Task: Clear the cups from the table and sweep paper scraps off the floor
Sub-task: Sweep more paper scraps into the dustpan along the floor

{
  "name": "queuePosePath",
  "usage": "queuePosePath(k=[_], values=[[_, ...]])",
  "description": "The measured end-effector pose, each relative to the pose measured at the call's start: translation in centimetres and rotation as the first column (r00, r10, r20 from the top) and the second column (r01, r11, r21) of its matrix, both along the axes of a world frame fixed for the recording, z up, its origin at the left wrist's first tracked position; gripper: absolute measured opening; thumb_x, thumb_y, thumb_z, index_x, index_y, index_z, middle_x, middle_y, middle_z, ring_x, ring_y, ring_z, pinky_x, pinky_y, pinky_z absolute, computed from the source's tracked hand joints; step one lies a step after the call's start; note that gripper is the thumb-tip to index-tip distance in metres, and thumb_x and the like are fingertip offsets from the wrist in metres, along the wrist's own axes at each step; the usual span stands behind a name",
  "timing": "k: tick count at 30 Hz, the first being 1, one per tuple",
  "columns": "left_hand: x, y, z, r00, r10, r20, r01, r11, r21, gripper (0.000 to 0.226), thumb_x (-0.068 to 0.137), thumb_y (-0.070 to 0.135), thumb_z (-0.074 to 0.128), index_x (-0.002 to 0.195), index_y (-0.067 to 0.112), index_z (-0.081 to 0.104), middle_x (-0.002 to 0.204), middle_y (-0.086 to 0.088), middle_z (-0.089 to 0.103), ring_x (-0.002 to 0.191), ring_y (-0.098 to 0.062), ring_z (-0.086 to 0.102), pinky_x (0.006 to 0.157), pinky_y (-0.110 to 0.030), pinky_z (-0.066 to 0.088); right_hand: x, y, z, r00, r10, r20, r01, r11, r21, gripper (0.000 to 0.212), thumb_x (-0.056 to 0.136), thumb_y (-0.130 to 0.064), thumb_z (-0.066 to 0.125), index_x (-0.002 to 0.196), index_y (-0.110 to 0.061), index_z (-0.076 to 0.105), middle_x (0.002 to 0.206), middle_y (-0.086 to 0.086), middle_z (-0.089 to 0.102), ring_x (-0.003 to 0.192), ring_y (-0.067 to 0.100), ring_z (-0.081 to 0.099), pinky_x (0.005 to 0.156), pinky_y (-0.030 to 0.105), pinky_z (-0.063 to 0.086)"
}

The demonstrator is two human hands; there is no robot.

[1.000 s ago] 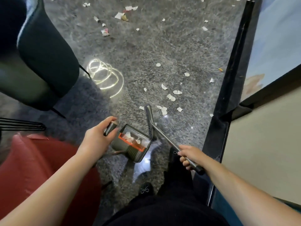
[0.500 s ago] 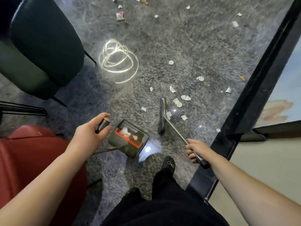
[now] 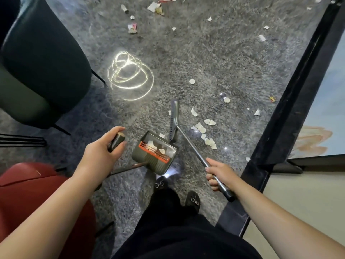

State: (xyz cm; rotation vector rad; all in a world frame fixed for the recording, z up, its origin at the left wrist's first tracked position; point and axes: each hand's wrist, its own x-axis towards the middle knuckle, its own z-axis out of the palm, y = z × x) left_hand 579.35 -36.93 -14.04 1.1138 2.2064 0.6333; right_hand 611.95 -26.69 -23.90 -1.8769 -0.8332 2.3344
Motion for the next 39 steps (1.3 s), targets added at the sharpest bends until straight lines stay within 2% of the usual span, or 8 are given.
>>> queuePosePath(k=[5,9,14,21,27,31,36,39], values=[[-4.1,0.4,0.8,0.998,-0.049,0.032,0.048,0.999,0.018,0.035,0.089,0.033,0.067,0.106,0.060,0.054,0.076,0.018,0.064,0.062,-0.012,0.059,0.050,-0.013,0.044,-7.1,-0.2,-0.6,0.999,0.033,-0.042,-0.032,0.999,0.012,0.059,0.098,-0.002,0.040,0.150,-0.026,0.025,0.050,0.002,0.043,0.032,0.010,0.034,0.037,0.017,0.031],[-8.3,0.2,0.3,0.999,-0.039,0.031,0.039,0.999,0.006,0.037,0.088,0.031,0.070,0.105,0.060,0.056,0.071,0.006,0.064,0.059,-0.017,0.059,0.052,-0.012,0.042,-12.1,0.4,-2.2,0.997,0.044,-0.056,-0.044,0.999,0.010,0.059,0.098,0.000,0.038,0.150,-0.026,0.027,0.052,0.003,0.041,0.032,0.010,0.034,0.037,0.016,0.031],[-11.7,-0.1,-0.7,0.996,-0.073,0.047,0.075,0.996,-0.039,0.041,0.088,0.029,0.071,0.106,0.062,0.056,0.079,0.022,0.066,0.058,-0.001,0.060,0.055,-0.004,0.041,-15.3,1.6,-4.8,0.998,0.060,-0.008,-0.060,0.998,0.001,0.059,0.098,-0.001,0.038,0.149,-0.027,0.028,0.057,0.004,0.039,0.033,0.009,0.034,0.035,0.017,0.031],[-11.7,2.8,-1.7,0.996,-0.081,0.043,0.082,0.996,-0.018,0.036,0.089,0.031,0.068,0.108,0.059,0.055,0.066,0.023,0.060,0.050,0.002,0.053,0.048,-0.005,0.038,-12.8,2.4,-5.8,0.990,0.013,0.143,-0.017,1.000,0.023,0.059,0.098,-0.002,0.041,0.151,-0.025,0.026,0.056,0.005,0.041,0.032,0.010,0.034,0.034,0.018,0.031],[-9.5,6.6,-2.6,0.996,-0.063,0.061,0.067,0.997,-0.049,0.039,0.088,0.037,0.067,0.111,0.063,0.051,0.074,0.019,0.062,0.065,0.006,0.058,0.052,-0.008,0.039,-7.8,4.0,-5.1,0.974,-0.090,0.210,0.085,0.996,0.031,0.057,0.098,-0.003,0.039,0.150,-0.025,0.027,0.048,0.002,0.040,0.032,0.012,0.033,0.036,0.019,0.030],[-8.1,8.7,-3.2,0.995,-0.083,0.055,0.086,0.995,-0.058,0.042,0.089,0.035,0.067,0.110,0.066,0.048,0.080,0.015,0.063,0.065,0.008,0.057,0.057,-0.020,0.042,-5.1,6.2,-4.0,0.971,-0.176,0.162,0.174,0.984,0.021,0.057,0.099,-0.002,0.038,0.149,-0.028,0.031,0.048,0.001,0.037,0.032,0.011,0.033,0.034,0.019,0.030],[-7.1,10.4,-3.3,0.996,-0.076,0.043,0.078,0.995,-0.062,0.041,0.088,0.034,0.068,0.107,0.065,0.049,0.076,0.015,0.063,0.058,0.007,0.056,0.054,-0.022,0.042,-4.5,7.3,-2.3,0.982,-0.181,0.053,0.181,0.984,0.004,0.061,0.098,-0.001,0.040,0.151,-0.027,0.024,0.049,0.001,0.037,0.034,0.011,0.033,0.034,0.020,0.031],[-6.8,11.2,-3.1,0.996,-0.075,0.046,0.079,0.994,-0.074,0.041,0.088,0.034,0.068,0.106,0.066,0.049,0.077,0.015,0.064,0.063,0.006,0.058,0.056,-0.022,0.044,-6.2,8.3,-2.0,0.985,-0.173,-0.022,0.172,0.985,-0.031,0.060,0.099,-0.002,0.039,0.151,-0.026,0.022,0.051,0.001,0.038,0.034,0.010,0.032,0.034,0.019,0.029]])
